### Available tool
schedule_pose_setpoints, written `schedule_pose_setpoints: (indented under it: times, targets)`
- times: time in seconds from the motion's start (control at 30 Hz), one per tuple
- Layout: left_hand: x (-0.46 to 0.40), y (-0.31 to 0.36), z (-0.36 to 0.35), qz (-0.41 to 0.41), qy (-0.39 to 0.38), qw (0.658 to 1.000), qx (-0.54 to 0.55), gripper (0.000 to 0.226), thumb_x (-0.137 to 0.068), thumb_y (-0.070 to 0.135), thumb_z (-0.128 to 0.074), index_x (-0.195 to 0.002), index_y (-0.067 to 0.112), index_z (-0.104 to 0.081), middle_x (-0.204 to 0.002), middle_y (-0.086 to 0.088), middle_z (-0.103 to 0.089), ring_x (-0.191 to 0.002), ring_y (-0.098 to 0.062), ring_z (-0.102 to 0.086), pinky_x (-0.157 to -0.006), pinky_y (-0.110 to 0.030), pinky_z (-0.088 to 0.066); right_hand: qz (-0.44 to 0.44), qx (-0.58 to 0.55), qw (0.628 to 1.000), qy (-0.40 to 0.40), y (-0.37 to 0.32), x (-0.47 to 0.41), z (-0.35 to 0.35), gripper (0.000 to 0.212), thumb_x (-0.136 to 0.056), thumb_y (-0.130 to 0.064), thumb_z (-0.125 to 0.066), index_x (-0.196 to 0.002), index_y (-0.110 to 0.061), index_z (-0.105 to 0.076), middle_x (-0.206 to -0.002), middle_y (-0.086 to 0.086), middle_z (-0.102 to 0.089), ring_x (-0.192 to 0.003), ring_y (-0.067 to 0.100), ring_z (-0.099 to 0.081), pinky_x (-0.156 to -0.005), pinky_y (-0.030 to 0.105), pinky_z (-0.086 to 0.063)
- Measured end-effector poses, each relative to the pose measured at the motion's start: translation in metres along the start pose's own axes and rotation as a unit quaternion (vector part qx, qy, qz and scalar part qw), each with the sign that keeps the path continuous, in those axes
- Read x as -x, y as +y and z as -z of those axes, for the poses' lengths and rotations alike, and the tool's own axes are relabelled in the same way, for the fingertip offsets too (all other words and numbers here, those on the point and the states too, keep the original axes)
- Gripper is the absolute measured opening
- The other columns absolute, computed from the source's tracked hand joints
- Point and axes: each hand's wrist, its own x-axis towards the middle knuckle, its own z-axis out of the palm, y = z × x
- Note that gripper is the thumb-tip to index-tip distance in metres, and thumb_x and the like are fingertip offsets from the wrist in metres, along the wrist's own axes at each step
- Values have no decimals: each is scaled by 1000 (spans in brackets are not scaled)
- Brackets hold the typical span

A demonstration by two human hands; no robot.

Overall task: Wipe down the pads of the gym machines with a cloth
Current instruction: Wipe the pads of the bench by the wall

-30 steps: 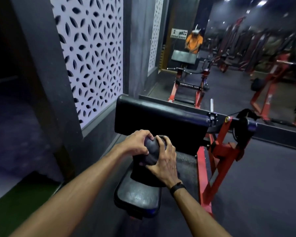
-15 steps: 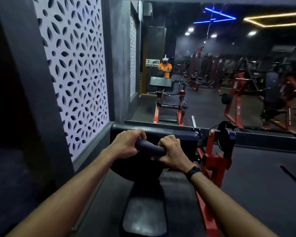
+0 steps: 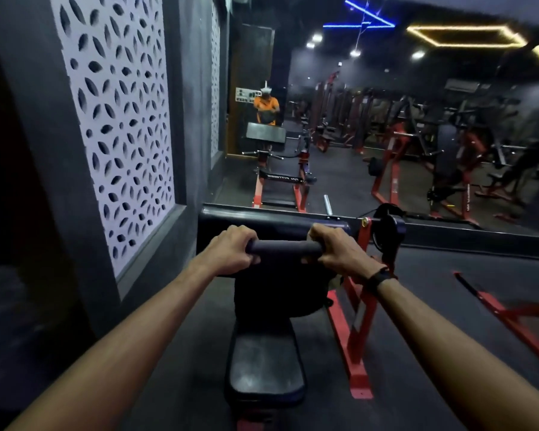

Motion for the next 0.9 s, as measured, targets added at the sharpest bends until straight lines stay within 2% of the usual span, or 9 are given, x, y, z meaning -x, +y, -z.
schedule_pose_setpoints:
  times: [0.13, 0.27, 0.47, 0.57, 0.63, 0.7, 0.77, 0.83, 0.9]
  targets:
    - [-3, 10, -8, 1, 6, 999, 31, 25, -80, 32, -79, -100, 23, -67, -105, -4, -64, -102, -27, -63, -79, -36, -50, -41, 23, 999, 2, 0, 18, 13, 35, -73, -31, -87, -86, -23, -55, -79, -11, -61, -71, 8, -57, -61, 33, -44]
    - [-8, 28, -17, 4, 16, 1000, 22, 28, -83, 42, -76, -103, 25, -65, -111, -4, -66, -109, -29, -62, -85, -38, -47, -87, 57, 994, 12, 5, 41, 28, 31, -77, -31, -83, -93, -25, -58, -85, -7, -66, -81, 17, -63, -66, 34, -46]
    - [-19, 84, -30, -17, 49, 998, 31, 29, -87, 46, -72, -105, 25, -64, -113, -6, -68, -110, -31, -62, -80, -36, -42, -168, 129, 976, 42, 29, 87, 52, 26, -88, -21, -64, -112, -24, -56, -102, 7, -67, -96, 33, -62, -68, 35, -36]
    - [-25, 120, -37, -40, 50, 997, 31, 30, -86, 46, -72, -107, 26, -65, -114, -5, -69, -111, -31, -63, -82, -36, -44, -192, 160, 967, 45, 40, 114, 70, 28, -92, -19, -57, -119, -23, -52, -110, 7, -64, -101, 33, -59, -70, 36, -34]
    - [-26, 145, -42, -58, 50, 996, 38, 33, -85, 46, -73, -111, 27, -66, -116, -5, -68, -113, -31, -62, -84, -37, -45, -213, 143, 965, 53, 49, 135, 85, 25, -93, -17, -55, -118, -23, -52, -108, 5, -62, -100, 30, -58, -71, 37, -38]
    - [-27, 173, -48, -78, 48, 994, 55, 33, -84, 44, -75, -112, 27, -67, -116, -5, -68, -113, -32, -62, -85, -38, -46, -226, 90, 967, 72, 57, 158, 102, 22, -92, -10, -54, -109, -23, -52, -95, 1, -59, -90, 27, -58, -70, 39, -47]
    - [-27, 199, -53, -90, 39, 991, 96, 33, -82, 41, -78, -110, 27, -69, -116, -5, -68, -112, -31, -62, -85, -38, -47, -237, 35, 965, 110, 64, 182, 116, 21, -90, -2, -54, -101, -20, -53, -82, -6, -56, -79, 19, -56, -65, 28, -49]
    - [-26, 228, -61, -97, 22, 982, 158, 32, -79, 37, -81, -108, 27, -72, -112, -4, -70, -109, -29, -64, -86, -39, -51, -256, 13, 955, 150, 73, 211, 130, 18, -88, 1, -59, -98, -14, -58, -80, -11, -57, -75, 9, -54, -59, 12, -42]
    - [-24, 261, -72, -111, -7, 971, 212, 31, -74, 33, -85, -102, 28, -74, -103, -2, -71, -103, -27, -66, -86, -41, -53, -275, -9, 943, 189, 85, 244, 146, 16, -85, 0, -66, -97, -10, -63, -81, -9, -62, -75, 5, -56, -60, 8, -42]
